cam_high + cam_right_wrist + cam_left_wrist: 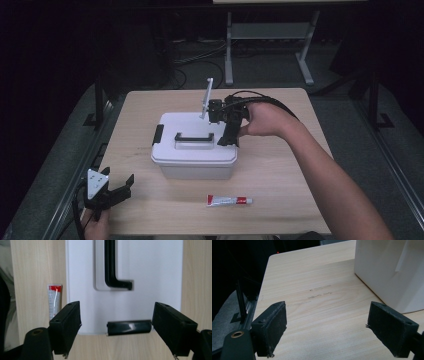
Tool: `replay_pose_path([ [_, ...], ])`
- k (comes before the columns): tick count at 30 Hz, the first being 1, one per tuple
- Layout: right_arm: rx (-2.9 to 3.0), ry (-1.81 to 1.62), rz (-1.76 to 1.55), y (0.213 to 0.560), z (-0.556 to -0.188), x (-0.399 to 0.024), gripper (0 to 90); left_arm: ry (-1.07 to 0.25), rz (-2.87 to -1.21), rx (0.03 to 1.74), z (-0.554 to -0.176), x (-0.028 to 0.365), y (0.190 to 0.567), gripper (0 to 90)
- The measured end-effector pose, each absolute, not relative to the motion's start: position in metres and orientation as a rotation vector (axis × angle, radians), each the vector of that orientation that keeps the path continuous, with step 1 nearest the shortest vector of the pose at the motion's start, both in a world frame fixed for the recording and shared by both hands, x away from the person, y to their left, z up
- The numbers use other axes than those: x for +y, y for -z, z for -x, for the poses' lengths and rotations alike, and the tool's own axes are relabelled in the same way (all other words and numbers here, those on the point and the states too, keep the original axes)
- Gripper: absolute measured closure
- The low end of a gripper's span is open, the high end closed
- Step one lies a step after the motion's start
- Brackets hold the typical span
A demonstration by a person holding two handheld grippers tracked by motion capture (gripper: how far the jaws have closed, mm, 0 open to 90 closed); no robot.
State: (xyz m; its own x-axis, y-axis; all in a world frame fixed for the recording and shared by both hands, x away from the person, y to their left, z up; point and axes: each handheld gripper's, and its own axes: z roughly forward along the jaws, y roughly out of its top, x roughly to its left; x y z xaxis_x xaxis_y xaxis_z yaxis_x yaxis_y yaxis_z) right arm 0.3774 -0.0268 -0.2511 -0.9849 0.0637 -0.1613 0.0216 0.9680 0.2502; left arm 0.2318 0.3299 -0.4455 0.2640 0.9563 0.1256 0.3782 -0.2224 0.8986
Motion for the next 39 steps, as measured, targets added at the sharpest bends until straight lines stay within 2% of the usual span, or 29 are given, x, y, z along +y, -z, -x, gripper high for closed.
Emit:
replay_pose_path([
  [16,2.957,-0.360,-0.019,0.254,-0.383,0.009,26.9,-0.929,-1.748,1.227,-0.231,0.331,0.446,15.0],
  [23,2.973,-0.356,0.026,0.265,-0.383,0.029,38.2,-0.925,-1.743,1.232,-0.231,0.331,0.446,15.0],
  [30,2.983,-0.322,0.037,0.277,-0.386,0.038,43.6,-0.930,-1.744,1.235,-0.230,0.333,0.445,15.0],
  [32,2.974,-0.293,0.046,0.281,-0.387,0.040,48.6,-0.931,-1.735,1.238,-0.230,0.334,0.445,15.0],
  [39,2.964,-0.315,-0.003,0.276,-0.396,0.036,55.9,-0.930,-1.736,1.239,-0.230,0.334,0.446,15.0],
])
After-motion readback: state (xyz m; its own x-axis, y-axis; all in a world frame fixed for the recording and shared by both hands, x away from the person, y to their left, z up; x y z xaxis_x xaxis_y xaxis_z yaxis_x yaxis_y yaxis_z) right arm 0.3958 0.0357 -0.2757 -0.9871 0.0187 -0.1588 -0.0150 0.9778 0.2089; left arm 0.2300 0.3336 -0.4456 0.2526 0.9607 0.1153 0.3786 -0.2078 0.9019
